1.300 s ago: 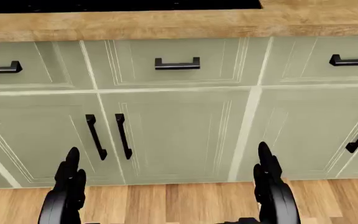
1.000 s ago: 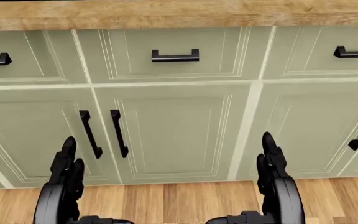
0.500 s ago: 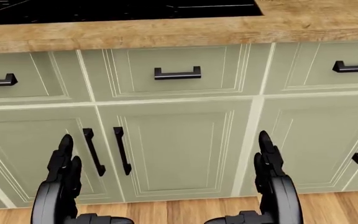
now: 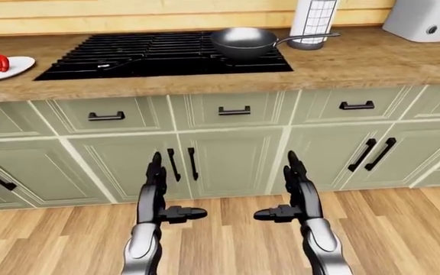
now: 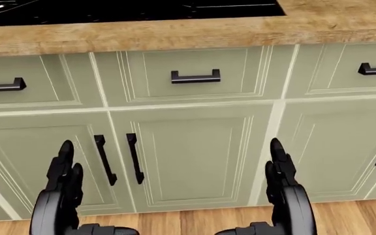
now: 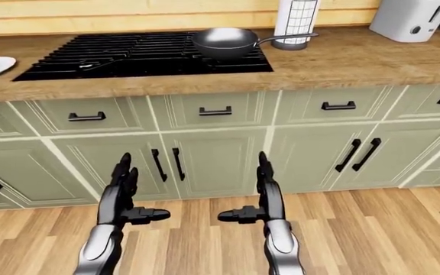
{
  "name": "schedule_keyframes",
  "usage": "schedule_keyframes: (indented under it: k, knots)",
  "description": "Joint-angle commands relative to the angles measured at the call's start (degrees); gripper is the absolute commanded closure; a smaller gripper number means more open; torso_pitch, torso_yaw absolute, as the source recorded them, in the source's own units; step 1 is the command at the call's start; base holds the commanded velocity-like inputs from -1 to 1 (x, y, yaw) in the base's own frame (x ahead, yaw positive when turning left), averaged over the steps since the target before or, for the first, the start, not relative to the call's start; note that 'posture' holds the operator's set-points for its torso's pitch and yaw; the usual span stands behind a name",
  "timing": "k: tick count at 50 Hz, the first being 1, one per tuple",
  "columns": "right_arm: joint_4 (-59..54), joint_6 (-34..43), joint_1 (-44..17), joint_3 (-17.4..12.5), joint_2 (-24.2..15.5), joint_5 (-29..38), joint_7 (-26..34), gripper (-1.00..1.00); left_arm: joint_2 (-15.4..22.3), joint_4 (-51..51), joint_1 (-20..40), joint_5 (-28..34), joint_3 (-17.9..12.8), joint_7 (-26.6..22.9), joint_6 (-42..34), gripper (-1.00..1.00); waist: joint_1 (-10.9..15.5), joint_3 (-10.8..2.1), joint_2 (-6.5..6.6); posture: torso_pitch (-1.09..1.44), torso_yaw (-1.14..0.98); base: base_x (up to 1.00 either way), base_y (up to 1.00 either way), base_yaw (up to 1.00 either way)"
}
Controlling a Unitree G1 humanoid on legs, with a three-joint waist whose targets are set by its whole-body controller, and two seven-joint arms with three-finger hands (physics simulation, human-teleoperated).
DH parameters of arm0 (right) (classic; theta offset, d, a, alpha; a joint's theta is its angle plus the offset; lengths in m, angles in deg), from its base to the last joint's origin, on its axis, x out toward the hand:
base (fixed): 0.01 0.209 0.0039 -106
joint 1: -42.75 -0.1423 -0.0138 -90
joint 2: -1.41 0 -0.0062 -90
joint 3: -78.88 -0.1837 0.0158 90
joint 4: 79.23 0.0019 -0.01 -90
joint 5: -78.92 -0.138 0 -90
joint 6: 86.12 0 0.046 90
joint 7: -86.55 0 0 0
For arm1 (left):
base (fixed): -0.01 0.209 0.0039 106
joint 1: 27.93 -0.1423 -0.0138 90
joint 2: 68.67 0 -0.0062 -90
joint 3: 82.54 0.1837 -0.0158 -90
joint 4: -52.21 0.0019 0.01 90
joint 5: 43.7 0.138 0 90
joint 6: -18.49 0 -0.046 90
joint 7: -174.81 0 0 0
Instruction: Pick the bell pepper from the plate and place it in the pan.
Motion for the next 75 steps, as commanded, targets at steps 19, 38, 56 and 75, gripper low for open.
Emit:
schedule_keyframes:
  k: [19, 38, 56, 75]
  knots:
    - [2.3, -1.5, -1.1, -0.6, -0.4, 0.0, 0.1, -1.0, -0.1, -1.8, 1.2, -0.3, 0.3, -0.2, 1.8, -1.0, 0.3, -0.44, 3.78, 0.0, 0.0, 0.0, 0.23, 0.0]
    - [1.9, -1.9, -1.0, -0.6, -0.4, -0.1, 0.2, -1.0, -0.2, -2.4, 1.1, -0.3, 0.4, 0.0, 1.3, -1.0, -0.6, -1.05, -1.74, 0.0, 0.0, 0.0, 0.25, 0.0]
    - [2.3, -1.6, -1.0, -0.6, -0.4, -0.2, 0.2, -1.0, -0.1, -1.1, 1.4, -0.5, 0.3, -0.2, 2.3, -1.0, -0.2, -0.57, -1.13, 0.0, 0.0, 0.0, 0.25, 0.0]
    - [2.2, -1.7, -1.0, -0.7, -0.5, -0.2, 0.3, -1.0, -0.1, -1.7, 1.2, -0.6, 0.3, -0.1, 1.8, -1.0, -0.1, -0.71, 4.02, 0.0, 0.0, 0.0, 0.25, 0.0]
